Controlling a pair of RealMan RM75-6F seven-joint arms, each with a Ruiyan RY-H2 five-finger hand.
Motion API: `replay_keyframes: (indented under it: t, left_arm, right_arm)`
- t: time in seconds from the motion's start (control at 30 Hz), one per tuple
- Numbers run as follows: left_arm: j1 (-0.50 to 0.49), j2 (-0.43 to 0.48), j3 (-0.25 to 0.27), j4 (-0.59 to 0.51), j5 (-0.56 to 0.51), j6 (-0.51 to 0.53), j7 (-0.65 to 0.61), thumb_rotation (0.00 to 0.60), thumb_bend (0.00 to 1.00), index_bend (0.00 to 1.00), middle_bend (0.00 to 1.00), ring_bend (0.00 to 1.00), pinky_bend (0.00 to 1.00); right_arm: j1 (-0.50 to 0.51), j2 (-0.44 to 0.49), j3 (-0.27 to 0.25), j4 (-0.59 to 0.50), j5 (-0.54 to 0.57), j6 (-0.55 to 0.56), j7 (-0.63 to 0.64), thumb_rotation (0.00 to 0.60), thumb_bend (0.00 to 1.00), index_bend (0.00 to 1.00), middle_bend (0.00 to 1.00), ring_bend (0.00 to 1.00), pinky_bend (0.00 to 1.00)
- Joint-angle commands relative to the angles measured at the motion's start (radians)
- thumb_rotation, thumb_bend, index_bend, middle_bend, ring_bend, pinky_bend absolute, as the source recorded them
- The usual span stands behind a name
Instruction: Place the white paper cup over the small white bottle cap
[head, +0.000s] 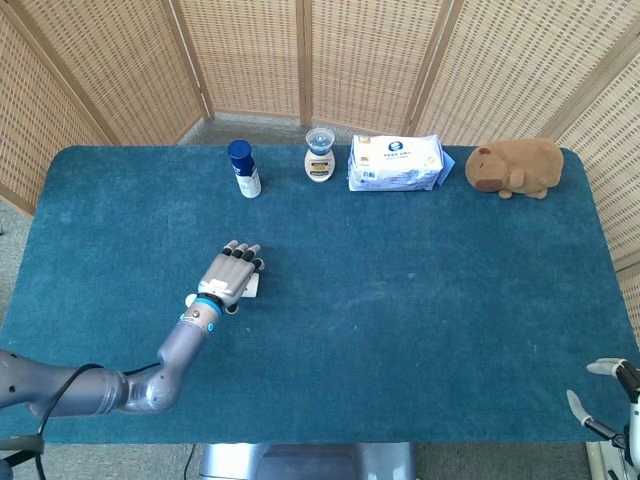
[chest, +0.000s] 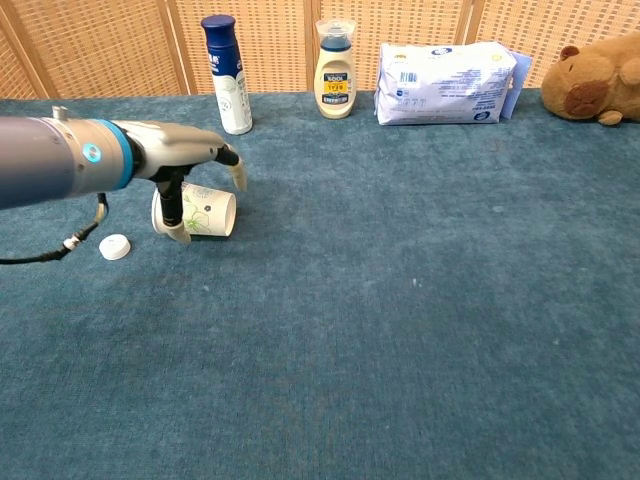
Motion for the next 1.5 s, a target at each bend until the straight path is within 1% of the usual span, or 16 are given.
replay_keyframes:
  t: [0.03,0.3,0.43,0.57,0.67,0.77,0.97,1.17,1.27,1.33,1.37,1.5]
  left_arm:
    - [-0.006,-0.019,-0.004,0.021,-0.011,0.008,0.018,0.6,0.18,0.25,0.06,0.0,0.05]
    - [-0.001,-0.036,-0.01,0.036,-0.018,0.023,0.031,0.6,0.23,0.35,0.06,0.0,0.05]
    - [0.006,-0.04,-0.007,0.04,-0.018,0.027,0.038,0.6,0.23,0.37,0.06,0.0,0.05]
    - [0.014,-0.045,-0.002,0.048,-0.019,0.035,0.045,0.6,0.24,0.43,0.06,0.0,0.05]
    - [0.019,-0.044,-0.007,0.051,-0.017,0.035,0.042,0.6,0.25,0.47,0.06,0.0,0.05]
    - [0.03,-0.034,-0.026,0.038,0.0,0.042,0.016,0.6,0.25,0.48,0.06,0.0,0.05]
    - [0.094,0.053,-0.099,-0.057,0.044,0.024,-0.147,0.6,0.25,0.48,0.06,0.0,0.05]
    - [0.193,0.186,-0.187,-0.169,0.085,-0.049,-0.392,0.6,0.25,0.48,0.06,0.0,0.05]
    - [0.248,0.262,-0.216,-0.212,0.122,-0.105,-0.508,0.6,0.24,0.48,0.06,0.0,0.05]
    - [0.28,0.296,-0.231,-0.232,0.141,-0.141,-0.577,0.6,0.24,0.48,0.06,0.0,0.05]
    - [0.307,0.323,-0.245,-0.247,0.157,-0.176,-0.639,0.6,0.23,0.48,0.06,0.0,0.05]
    - [0.398,0.4,-0.28,-0.267,0.225,-0.296,-0.822,0.6,0.22,0.48,0.06,0.0,0.05]
  right_arm:
    - [-0.003,0.002,0.001,0.002,0.003,0.002,0.005,0.422,0.32,0.41,0.37,0.38,0.38]
    - [-0.003,-0.002,0.004,0.004,0.009,-0.003,0.002,0.421,0.32,0.41,0.37,0.38,0.38]
    - [-0.002,-0.003,0.004,0.003,0.005,-0.003,0.0,0.424,0.32,0.41,0.37,0.38,0.38]
    - [-0.004,-0.001,0.005,-0.001,0.004,-0.001,-0.002,0.42,0.32,0.41,0.37,0.38,0.38]
    - [-0.004,-0.002,0.005,-0.004,0.001,-0.001,-0.005,0.42,0.32,0.41,0.37,0.38,0.38]
    - [-0.003,-0.004,0.004,-0.007,-0.004,0.001,-0.008,0.42,0.32,0.41,0.37,0.38,0.38]
    - [0.004,-0.011,0.006,-0.003,-0.009,-0.006,-0.007,0.421,0.32,0.41,0.37,0.38,0.38]
    - [0.018,-0.023,0.008,0.001,-0.02,-0.019,-0.008,0.421,0.32,0.41,0.37,0.38,0.38]
    - [0.027,-0.03,0.008,0.001,-0.026,-0.027,-0.012,0.422,0.32,0.41,0.37,0.38,0.38]
    - [0.032,-0.033,0.008,0.001,-0.03,-0.031,-0.013,0.421,0.32,0.41,0.37,0.38,0.38]
    - [0.034,-0.036,0.008,0.0,-0.033,-0.033,-0.016,0.423,0.32,0.41,0.37,0.38,0.38]
    - [0.039,-0.041,0.008,-0.003,-0.04,-0.034,-0.022,0.416,0.32,0.41,0.37,0.38,0.38]
